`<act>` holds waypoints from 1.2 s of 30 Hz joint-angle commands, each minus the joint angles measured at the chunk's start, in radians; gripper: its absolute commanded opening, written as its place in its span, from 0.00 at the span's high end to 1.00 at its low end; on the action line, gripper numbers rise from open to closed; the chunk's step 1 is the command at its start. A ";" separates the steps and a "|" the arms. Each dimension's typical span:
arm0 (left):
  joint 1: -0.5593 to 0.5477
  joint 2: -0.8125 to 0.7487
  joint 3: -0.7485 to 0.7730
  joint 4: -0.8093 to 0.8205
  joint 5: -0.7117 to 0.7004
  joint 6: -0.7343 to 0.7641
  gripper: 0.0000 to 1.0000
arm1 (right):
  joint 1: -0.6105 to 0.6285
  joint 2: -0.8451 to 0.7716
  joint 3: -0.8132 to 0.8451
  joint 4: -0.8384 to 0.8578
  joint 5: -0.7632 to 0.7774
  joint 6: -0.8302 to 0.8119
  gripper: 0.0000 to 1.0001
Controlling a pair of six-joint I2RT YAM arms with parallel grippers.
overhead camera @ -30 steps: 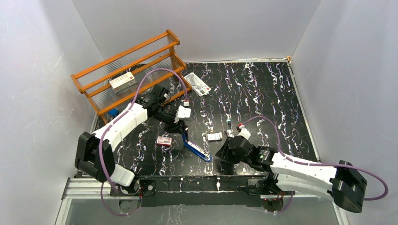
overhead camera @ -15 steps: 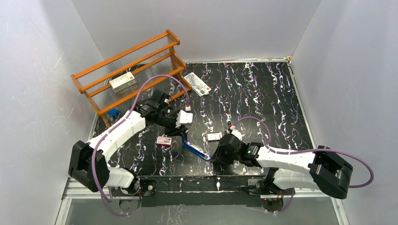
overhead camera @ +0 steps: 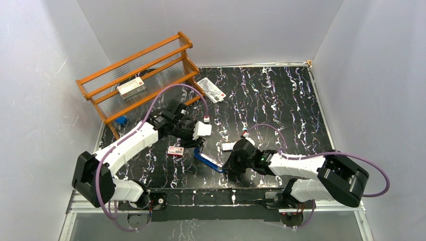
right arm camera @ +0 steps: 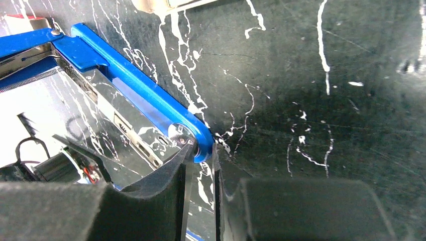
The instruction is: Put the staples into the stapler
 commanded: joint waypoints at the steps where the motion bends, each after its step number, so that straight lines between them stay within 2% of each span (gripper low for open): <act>1: -0.046 -0.008 0.010 -0.018 0.007 -0.037 1.00 | -0.009 0.038 0.016 0.044 -0.045 -0.014 0.72; 14: -0.166 0.019 -0.016 0.004 -0.071 -0.041 1.00 | -0.025 0.084 0.012 0.064 -0.051 -0.031 0.72; 22: -0.227 0.046 -0.046 0.085 -0.124 -0.094 1.00 | -0.026 0.106 0.014 0.078 -0.058 -0.037 0.72; 36: -0.318 0.011 -0.126 0.179 -0.256 -0.145 1.00 | -0.029 0.064 -0.003 0.072 -0.027 -0.048 0.71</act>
